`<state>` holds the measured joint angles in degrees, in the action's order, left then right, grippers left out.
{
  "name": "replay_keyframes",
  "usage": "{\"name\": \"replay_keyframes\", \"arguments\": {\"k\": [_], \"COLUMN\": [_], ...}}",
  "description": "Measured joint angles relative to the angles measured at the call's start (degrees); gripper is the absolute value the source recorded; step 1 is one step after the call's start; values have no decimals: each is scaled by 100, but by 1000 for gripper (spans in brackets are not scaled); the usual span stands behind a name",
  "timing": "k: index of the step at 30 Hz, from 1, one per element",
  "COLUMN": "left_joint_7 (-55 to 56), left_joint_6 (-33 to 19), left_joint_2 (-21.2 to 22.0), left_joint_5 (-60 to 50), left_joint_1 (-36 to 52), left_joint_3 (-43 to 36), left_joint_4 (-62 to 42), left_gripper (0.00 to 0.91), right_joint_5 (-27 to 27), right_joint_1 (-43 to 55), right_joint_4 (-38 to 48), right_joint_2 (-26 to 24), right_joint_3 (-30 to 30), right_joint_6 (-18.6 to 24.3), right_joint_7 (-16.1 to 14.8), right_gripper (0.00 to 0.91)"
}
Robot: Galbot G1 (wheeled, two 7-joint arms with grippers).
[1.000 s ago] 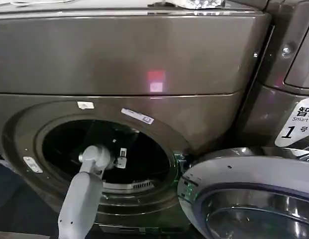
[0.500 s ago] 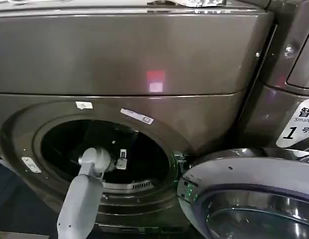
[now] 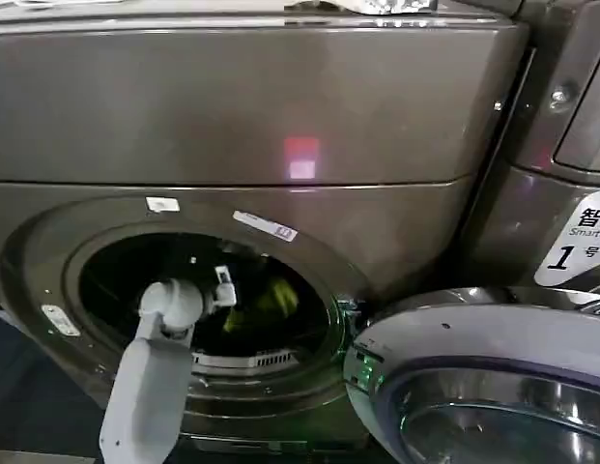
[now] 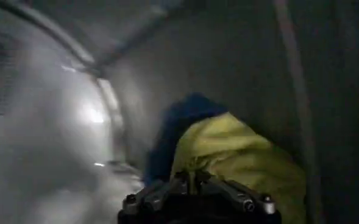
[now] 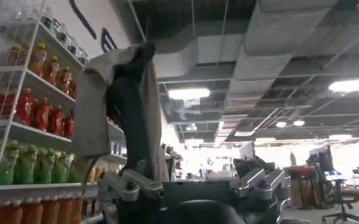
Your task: Grasp the clothes from the dryer.
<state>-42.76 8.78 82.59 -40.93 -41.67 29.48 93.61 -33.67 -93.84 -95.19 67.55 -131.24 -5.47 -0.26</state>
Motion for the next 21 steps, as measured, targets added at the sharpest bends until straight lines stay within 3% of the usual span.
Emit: {"name": "replay_keyframes", "arguments": {"k": [11, 21], "left_joint_7": [3054, 4440], "left_joint_6": [758, 1012], "left_joint_2": [483, 754], "left_joint_5": [2001, 2862], "left_joint_1": [-202, -311], "left_joint_3": [-20, -137], "left_joint_4": [269, 371], "left_gripper": [0, 0], "right_joint_5": [1, 37], "right_joint_1": [-4, -18], "right_joint_4": [-120, -136], "right_joint_2": [37, 44], "right_joint_3": [62, 75], "right_joint_6": [0, 1], "right_joint_7": [49, 121], "right_gripper": [907, 907]}}
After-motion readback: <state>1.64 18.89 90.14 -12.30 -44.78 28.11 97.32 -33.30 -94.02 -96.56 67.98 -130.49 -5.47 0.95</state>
